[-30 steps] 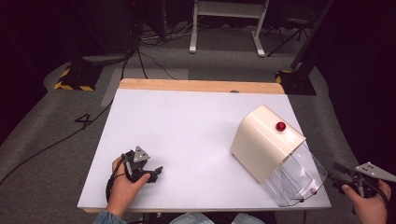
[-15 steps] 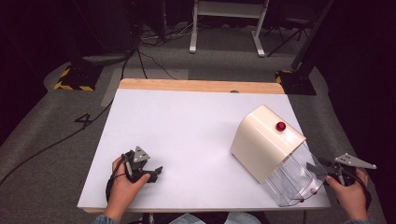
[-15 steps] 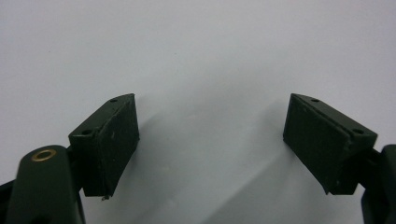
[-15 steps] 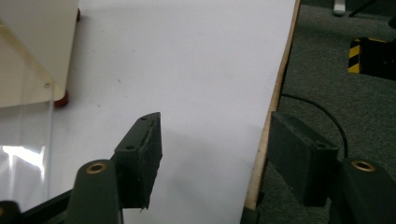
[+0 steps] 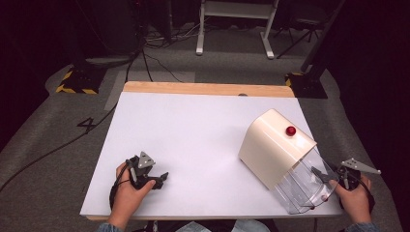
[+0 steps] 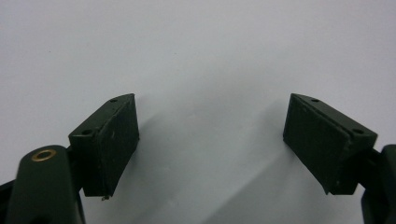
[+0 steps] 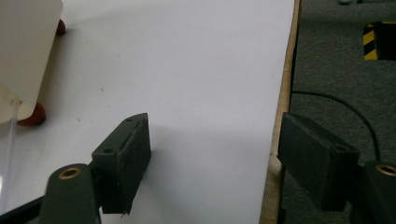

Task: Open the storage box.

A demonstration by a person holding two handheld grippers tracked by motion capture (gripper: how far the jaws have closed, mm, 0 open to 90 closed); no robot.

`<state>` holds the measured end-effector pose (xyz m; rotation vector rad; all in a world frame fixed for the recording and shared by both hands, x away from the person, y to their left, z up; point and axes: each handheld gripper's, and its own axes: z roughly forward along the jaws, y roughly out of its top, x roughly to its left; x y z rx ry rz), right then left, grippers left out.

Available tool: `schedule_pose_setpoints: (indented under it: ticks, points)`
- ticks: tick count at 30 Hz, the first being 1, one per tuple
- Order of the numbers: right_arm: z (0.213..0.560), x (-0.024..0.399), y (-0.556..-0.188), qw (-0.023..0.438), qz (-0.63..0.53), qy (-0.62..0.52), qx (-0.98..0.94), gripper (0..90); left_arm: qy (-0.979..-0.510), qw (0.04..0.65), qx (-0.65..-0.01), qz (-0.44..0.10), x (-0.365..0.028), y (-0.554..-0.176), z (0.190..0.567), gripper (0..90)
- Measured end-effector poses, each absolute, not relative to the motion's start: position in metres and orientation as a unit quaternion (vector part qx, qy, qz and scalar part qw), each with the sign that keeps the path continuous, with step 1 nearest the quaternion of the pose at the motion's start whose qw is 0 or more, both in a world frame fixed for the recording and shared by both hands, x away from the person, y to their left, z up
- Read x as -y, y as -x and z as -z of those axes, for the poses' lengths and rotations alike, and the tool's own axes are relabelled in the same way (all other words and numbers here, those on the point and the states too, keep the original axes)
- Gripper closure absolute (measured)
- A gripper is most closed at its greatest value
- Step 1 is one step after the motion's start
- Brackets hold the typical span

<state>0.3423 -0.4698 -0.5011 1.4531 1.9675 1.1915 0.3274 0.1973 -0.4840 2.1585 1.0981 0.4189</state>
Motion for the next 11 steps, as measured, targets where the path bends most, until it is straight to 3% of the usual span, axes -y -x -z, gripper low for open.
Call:
schedule_pose_setpoints:
  ticks: [11]
  points:
    - [0.492,0.460,-0.341,0.247,-0.389,-0.492,-0.738,30.2,-0.828,0.335,-0.421,-0.161,-0.197,-0.327,0.484,18.5]
